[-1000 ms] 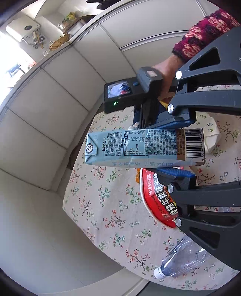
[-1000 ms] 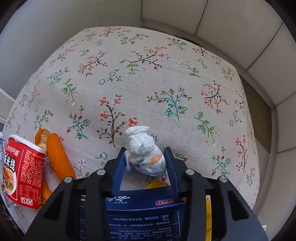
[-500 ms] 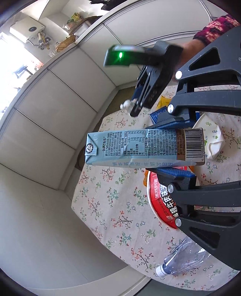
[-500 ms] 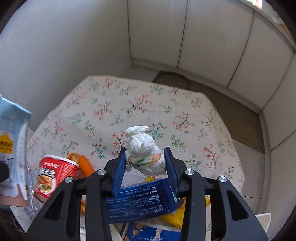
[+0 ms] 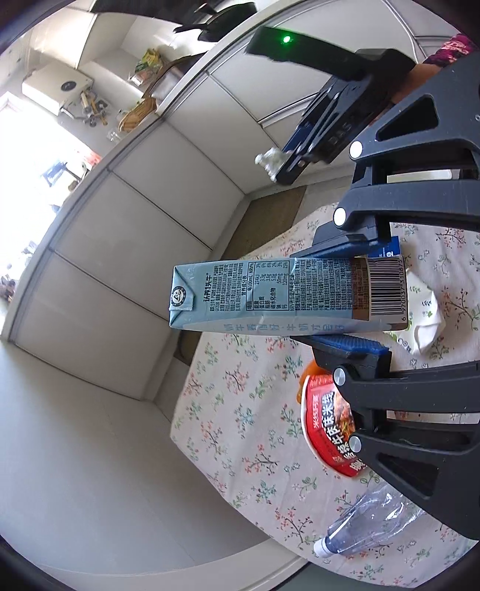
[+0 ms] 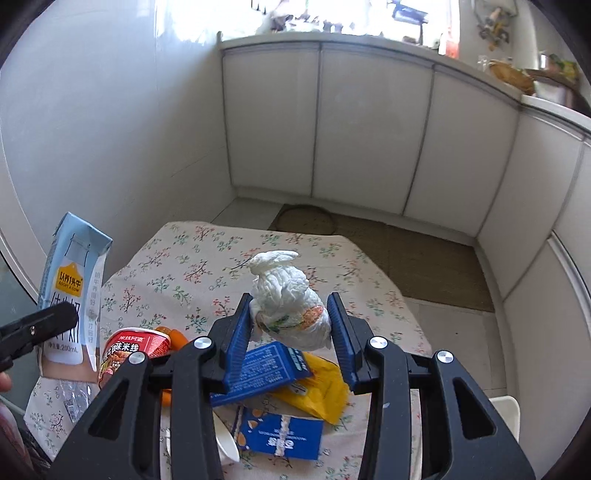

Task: Collect trash
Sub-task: 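Move both tools over the white bin and release carton and tissue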

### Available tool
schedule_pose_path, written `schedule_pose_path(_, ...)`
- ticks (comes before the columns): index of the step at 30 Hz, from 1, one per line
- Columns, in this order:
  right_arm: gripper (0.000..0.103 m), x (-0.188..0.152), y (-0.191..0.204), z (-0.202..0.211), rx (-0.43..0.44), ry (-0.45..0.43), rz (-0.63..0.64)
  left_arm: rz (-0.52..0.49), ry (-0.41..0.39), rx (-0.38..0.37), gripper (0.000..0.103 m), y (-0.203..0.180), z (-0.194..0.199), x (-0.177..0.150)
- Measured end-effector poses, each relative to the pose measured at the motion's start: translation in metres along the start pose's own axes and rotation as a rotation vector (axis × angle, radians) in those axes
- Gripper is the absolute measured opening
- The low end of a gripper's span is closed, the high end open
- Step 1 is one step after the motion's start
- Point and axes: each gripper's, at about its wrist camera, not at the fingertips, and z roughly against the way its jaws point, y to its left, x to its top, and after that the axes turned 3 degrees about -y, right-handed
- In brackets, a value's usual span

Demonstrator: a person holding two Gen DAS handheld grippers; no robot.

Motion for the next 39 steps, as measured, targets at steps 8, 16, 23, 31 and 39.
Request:
schedule_pose_path(8, 0.041, -0.018, -0.04, 0.05, -0.109, -0.1, -0.058, -0.078, -0.012, 0.006, 0.033, -0.025, -0.003, -0.011)
schedule_pose_path(16, 0.041, -0.049, -0.09, 0.086, -0.252, -0.155, -0.126, -0.149, 0.007, 0.006, 0.033, -0.048, -0.015, -0.025)
schedule_pose_path(23, 0.042, -0.083, -0.146, 0.103, -0.362, -0.148, -0.224, -0.209, 0.027, -0.013, 0.033, -0.071, -0.025, -0.04)
schedule_pose_path(31, 0.043, -0.111, -0.188, 0.111, -0.459, -0.097, -0.315, -0.28, 0.055, -0.026, 0.034, -0.095, -0.041, -0.059)
schedule_pose_path(39, 0.045, -0.136, -0.221, 0.102, -0.493, 0.023, -0.409, -0.33, 0.098, -0.026, 0.034, -0.109, -0.058, -0.078)
